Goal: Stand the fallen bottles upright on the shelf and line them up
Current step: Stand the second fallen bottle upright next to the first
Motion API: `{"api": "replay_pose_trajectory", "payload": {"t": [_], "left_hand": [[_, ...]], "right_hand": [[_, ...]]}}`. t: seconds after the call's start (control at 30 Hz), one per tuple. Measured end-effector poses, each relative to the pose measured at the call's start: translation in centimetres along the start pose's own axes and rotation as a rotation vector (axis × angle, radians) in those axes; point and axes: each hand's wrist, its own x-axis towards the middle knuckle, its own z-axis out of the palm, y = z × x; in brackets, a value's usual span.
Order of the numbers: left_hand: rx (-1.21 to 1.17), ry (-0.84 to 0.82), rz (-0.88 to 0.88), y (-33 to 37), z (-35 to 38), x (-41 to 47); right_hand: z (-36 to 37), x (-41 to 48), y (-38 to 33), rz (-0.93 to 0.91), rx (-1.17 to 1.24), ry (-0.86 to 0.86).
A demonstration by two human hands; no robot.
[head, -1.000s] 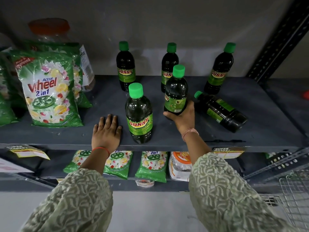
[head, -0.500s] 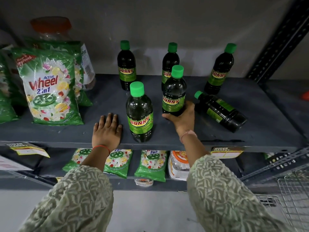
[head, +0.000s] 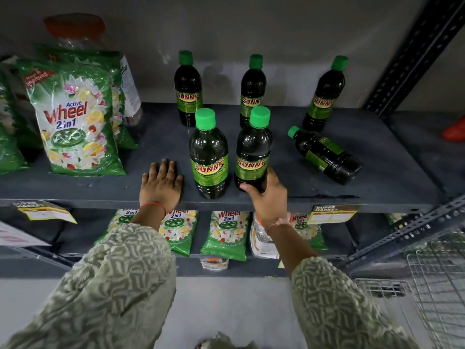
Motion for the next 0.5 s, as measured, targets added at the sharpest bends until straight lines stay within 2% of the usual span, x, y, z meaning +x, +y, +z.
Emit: {"api": "replay_pose_trajectory", "payload": {"t": [0.5], "left_hand": [[-0.011, -0.009, 0.016, -0.1, 0.0, 0.0]], "right_hand": [[-0.7, -1.4, 1.2, -0.011, 0.046, -0.025]]}}
